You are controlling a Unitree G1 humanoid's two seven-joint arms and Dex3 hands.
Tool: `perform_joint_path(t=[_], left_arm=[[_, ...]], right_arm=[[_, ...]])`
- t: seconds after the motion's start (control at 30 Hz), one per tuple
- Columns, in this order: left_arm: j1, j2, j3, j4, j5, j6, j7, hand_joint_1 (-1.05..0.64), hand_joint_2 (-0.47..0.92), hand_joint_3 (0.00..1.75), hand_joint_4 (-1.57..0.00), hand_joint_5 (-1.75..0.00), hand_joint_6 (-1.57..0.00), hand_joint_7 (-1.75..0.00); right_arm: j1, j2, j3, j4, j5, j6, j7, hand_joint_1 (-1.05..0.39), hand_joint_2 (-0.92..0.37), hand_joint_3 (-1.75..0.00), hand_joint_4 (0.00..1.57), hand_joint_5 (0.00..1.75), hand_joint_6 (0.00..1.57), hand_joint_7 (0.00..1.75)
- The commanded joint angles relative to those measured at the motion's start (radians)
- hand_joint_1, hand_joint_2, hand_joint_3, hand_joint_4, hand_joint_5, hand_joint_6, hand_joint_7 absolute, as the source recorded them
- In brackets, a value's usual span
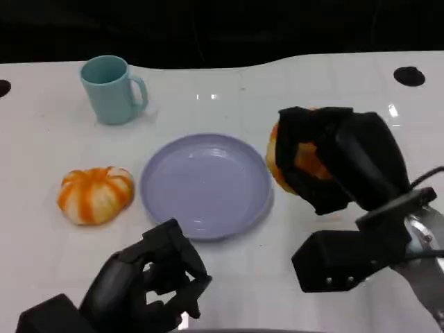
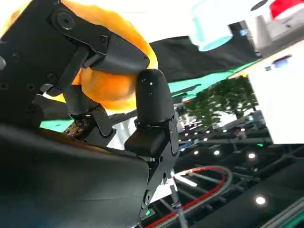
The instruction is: Grasp the bread from the table and place it into the plate.
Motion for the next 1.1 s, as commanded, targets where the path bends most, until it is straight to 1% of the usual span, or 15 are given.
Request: perform_joint_path(t=[0.03, 0.3, 0.4, 0.5, 0.6, 0.7, 0.77, 0.8, 0.83, 0.9, 0.93, 0.97, 1.0, 1.03, 1.1], left_arm=[[0.002, 0.007, -0.004, 0.015, 0.020, -0.033, 0.011, -0.53, 0.92, 0.42, -0.65, -1.75, -0.45, -1.75], [0.008, 0.001, -0.007, 0.008, 0.017, -0.024, 0.011, -0.54, 0.92, 0.41, -0.67, -1.75, -0.46, -1.73], [0.013, 0.000, -0.008, 0.004, 0.018, -0.021, 0.012, -0.53, 0.92, 0.41, -0.67, -1.75, -0.45, -1.74], [0.017, 0.000, -0.009, 0.000, 0.018, -0.019, 0.011, -0.52, 0.92, 0.41, -0.66, -1.75, -0.45, -1.74], [0.019, 0.001, -0.009, 0.002, 0.022, -0.023, 0.010, -0.52, 0.92, 0.42, -0.66, -1.75, -0.44, -1.74], [0.020, 0.000, -0.012, 0.000, 0.018, -0.021, 0.008, -0.51, 0.92, 0.42, -0.65, -1.75, -0.44, -1.74], [0.022, -0.002, -0.014, -0.004, 0.013, -0.015, 0.007, -0.51, 0.92, 0.42, -0.65, -1.75, -0.44, -1.74], [0.023, -0.003, -0.015, -0.006, 0.015, -0.013, 0.009, -0.51, 0.92, 0.42, -0.65, -1.75, -0.44, -1.74], [0.024, -0.004, -0.016, -0.007, 0.016, -0.012, 0.011, -0.52, 0.92, 0.41, -0.65, -1.75, -0.44, -1.74], [0.026, -0.005, -0.017, -0.010, 0.020, -0.010, 0.014, -0.52, 0.92, 0.41, -0.65, -1.75, -0.44, -1.74], [0.026, -0.005, -0.018, -0.011, 0.019, -0.008, 0.014, -0.52, 0.92, 0.41, -0.64, -1.75, -0.44, -1.74], [0.027, -0.006, -0.018, -0.013, 0.018, -0.006, 0.014, -0.52, 0.92, 0.41, -0.64, -1.75, -0.44, -1.74], [0.028, -0.006, -0.017, -0.013, 0.016, -0.008, 0.012, -0.52, 0.92, 0.41, -0.64, -1.75, -0.44, -1.74], [0.028, -0.006, -0.017, -0.013, 0.013, -0.010, 0.009, -0.52, 0.92, 0.41, -0.64, -1.75, -0.44, -1.73], [0.027, -0.007, -0.016, -0.012, 0.009, -0.012, 0.006, -0.52, 0.92, 0.41, -0.64, -1.75, -0.44, -1.73]], right_arm=[[-0.057, 0.044, 0.019, 0.056, 0.032, -0.039, 0.028, -0.17, -0.16, -1.60, 1.03, 1.75, 0.76, 1.74], [-0.142, 0.140, 0.035, 0.228, 0.089, -0.080, 0.050, -0.16, -0.14, -1.62, 1.04, 1.75, 0.78, 1.74], [-0.168, 0.163, 0.037, 0.286, 0.101, -0.070, 0.065, -0.15, -0.15, -1.62, 1.04, 1.75, 0.77, 1.75], [-0.192, 0.191, 0.027, 0.354, 0.130, -0.055, 0.083, -0.11, -0.16, -1.63, 1.02, 1.75, 0.77, 1.75], [-0.216, 0.209, 0.014, 0.434, 0.173, -0.077, 0.097, -0.07, -0.17, -1.63, 0.97, 1.75, 0.75, 1.73], [-0.235, 0.237, -0.017, 0.512, 0.257, -0.079, 0.145, -0.03, -0.21, -1.60, 0.93, 1.75, 0.75, 1.65], [-0.248, 0.252, -0.037, 0.546, 0.312, -0.050, 0.204, -0.05, -0.33, -1.39, 0.71, 1.67, 0.69, 1.25], [-0.254, 0.254, -0.042, 0.555, 0.336, -0.030, 0.244, -0.07, -0.38, -1.27, 0.61, 1.46, 0.66, 1.02], [-0.258, 0.255, -0.046, 0.559, 0.355, -0.018, 0.276, -0.13, -0.48, -1.05, 0.49, 1.12, 0.58, 0.71], [-0.263, 0.254, -0.052, 0.563, 0.385, 0.010, 0.338, -0.20, -0.57, -0.84, 0.35, 0.84, 0.48, 0.43], [-0.264, 0.249, -0.051, 0.566, 0.391, 0.010, 0.362, -0.27, -0.69, -0.60, 0.23, 0.72, 0.41, 0.25], [-0.265, 0.245, -0.050, 0.568, 0.393, 0.008, 0.378, -0.32, -0.79, -0.41, 0.12, 0.70, 0.38, 0.16], [-0.266, 0.236, -0.043, 0.568, 0.382, 0.002, 0.384, -0.35, -0.86, -0.30, 0.06, 0.68, 0.36, 0.10], [-0.266, 0.230, -0.038, 0.567, 0.372, -0.001, 0.388, -0.44, -0.89, -0.25, 0.03, 0.55, 0.31, 0.05], [-0.263, 0.223, -0.033, 0.560, 0.358, 0.000, 0.392, -0.51, -0.91, -0.24, 0.01, 0.42, 0.27, 0.02]])
